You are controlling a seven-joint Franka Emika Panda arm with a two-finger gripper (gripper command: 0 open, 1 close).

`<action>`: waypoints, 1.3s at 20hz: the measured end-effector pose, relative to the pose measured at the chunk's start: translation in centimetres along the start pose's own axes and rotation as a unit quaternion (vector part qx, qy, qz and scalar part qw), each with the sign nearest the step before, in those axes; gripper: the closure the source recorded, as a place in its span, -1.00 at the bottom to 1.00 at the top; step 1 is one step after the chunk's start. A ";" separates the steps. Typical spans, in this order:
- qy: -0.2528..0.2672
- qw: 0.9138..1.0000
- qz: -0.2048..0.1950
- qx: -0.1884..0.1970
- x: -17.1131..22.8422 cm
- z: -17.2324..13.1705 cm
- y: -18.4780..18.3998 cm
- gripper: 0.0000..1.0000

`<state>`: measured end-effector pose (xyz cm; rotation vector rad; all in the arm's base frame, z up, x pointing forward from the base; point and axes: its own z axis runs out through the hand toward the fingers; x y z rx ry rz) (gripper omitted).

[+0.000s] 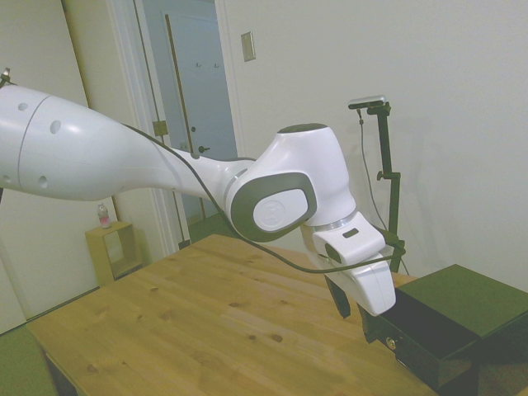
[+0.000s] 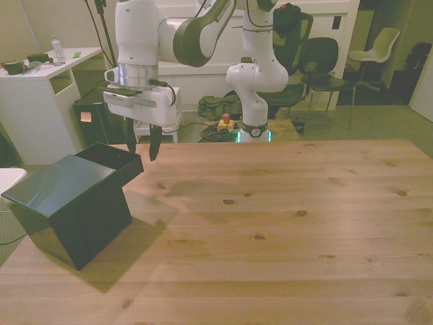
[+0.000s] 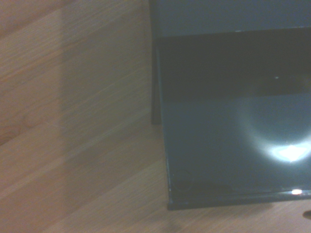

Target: Close the top drawer

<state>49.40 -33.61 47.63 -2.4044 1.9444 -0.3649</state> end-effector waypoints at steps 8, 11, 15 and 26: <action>0.000 1.000 0.003 0.002 0.2 0.0 0.0 1.00; 0.000 1.000 0.006 0.005 0.6 -0.2 -0.2 1.00; 0.002 1.000 0.006 0.003 1.0 0.1 -0.6 1.00; 0.007 1.000 0.015 0.003 2.9 -0.9 -1.4 1.00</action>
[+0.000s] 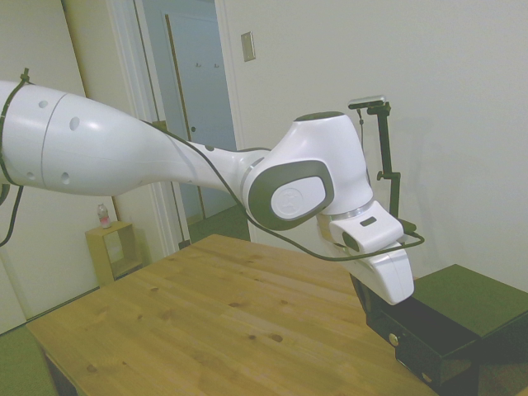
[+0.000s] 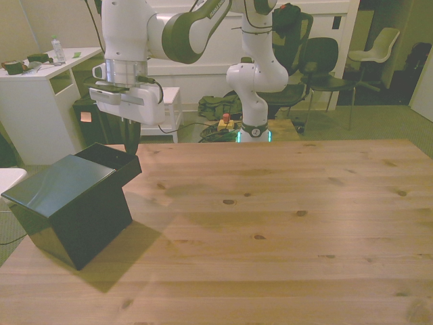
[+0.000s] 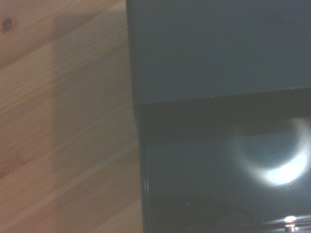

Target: Close the top drawer

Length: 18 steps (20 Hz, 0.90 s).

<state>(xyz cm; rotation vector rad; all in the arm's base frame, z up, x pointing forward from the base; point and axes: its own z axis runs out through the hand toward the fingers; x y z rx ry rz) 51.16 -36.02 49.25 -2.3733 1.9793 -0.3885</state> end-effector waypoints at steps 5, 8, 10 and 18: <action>0.004 1.000 0.000 -0.006 1.0 0.7 0.0 1.00; 0.008 1.000 -0.003 -0.007 1.7 0.8 -0.1 1.00; 0.012 1.000 -0.006 -0.007 2.1 0.8 -0.2 1.00; 0.023 1.000 -0.018 -0.010 3.1 1.1 -1.4 1.00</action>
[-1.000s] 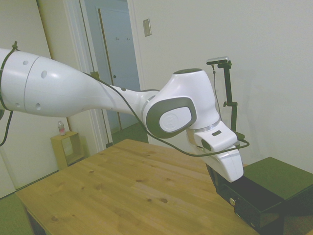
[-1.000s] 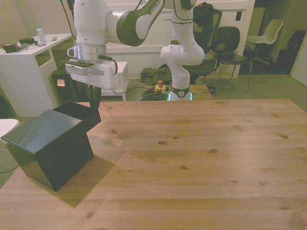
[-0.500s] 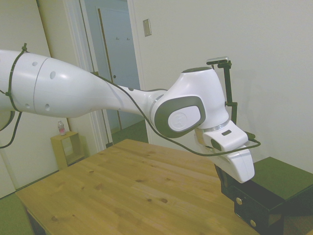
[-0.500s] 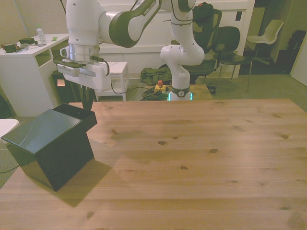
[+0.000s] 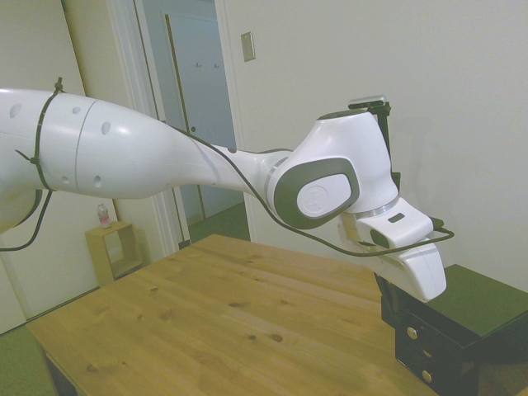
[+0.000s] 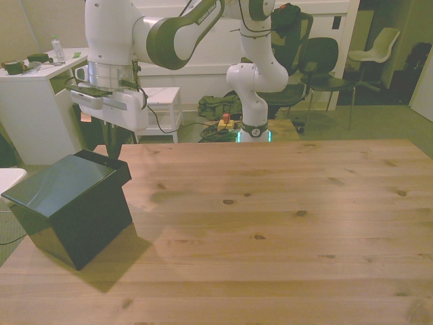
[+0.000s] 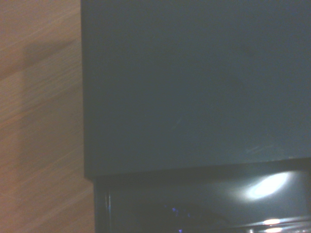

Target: Close the top drawer

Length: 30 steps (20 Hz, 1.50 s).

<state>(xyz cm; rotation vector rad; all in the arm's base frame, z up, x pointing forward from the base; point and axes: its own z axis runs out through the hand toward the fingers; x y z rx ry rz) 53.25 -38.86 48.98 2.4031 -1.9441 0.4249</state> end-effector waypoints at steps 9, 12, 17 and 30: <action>0.023 0.999 -0.020 -0.011 0.9 0.0 -1.2 1.00; 0.029 0.999 -0.026 -0.015 1.2 0.2 -1.5 1.00; 0.032 0.999 -0.033 -0.020 1.6 0.9 -1.9 1.00; 0.038 0.998 -0.048 -0.027 1.1 1.4 -2.6 1.00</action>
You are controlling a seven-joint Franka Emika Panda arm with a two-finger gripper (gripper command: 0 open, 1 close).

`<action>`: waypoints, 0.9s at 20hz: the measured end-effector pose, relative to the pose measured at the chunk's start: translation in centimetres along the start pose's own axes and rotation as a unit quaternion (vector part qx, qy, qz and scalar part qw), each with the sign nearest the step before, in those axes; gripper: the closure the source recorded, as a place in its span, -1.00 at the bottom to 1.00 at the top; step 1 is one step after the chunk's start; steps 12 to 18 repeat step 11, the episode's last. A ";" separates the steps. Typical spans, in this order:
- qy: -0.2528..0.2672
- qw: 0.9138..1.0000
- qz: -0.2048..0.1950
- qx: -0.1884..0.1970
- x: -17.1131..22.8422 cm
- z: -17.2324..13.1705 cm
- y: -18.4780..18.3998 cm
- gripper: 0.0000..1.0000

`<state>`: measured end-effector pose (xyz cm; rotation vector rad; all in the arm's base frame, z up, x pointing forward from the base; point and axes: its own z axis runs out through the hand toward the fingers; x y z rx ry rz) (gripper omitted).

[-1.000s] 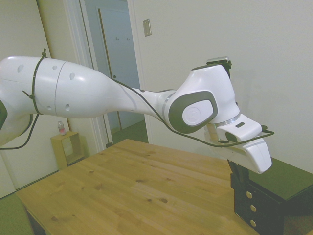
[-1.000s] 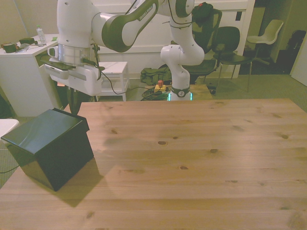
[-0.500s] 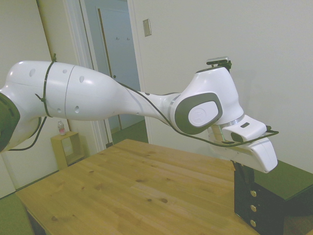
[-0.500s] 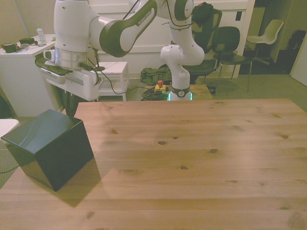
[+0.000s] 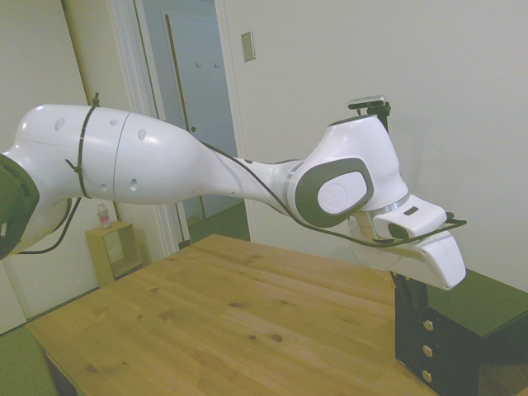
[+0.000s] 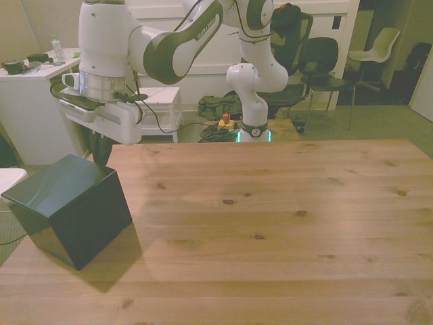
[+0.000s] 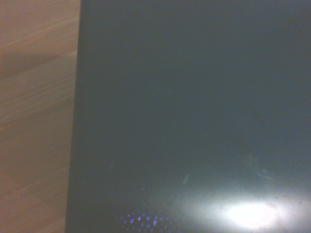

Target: Close the top drawer

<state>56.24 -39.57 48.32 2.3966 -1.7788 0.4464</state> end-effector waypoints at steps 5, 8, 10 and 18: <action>-0.010 1.000 -0.013 0.004 -2.0 -0.2 -0.9 1.00; -0.025 0.999 -0.017 0.015 -4.9 -1.6 -0.7 1.00; -0.038 0.999 -0.014 0.025 -7.1 -3.1 0.1 -1.00; -0.045 0.998 -0.014 0.029 -8.2 -3.8 0.7 -1.00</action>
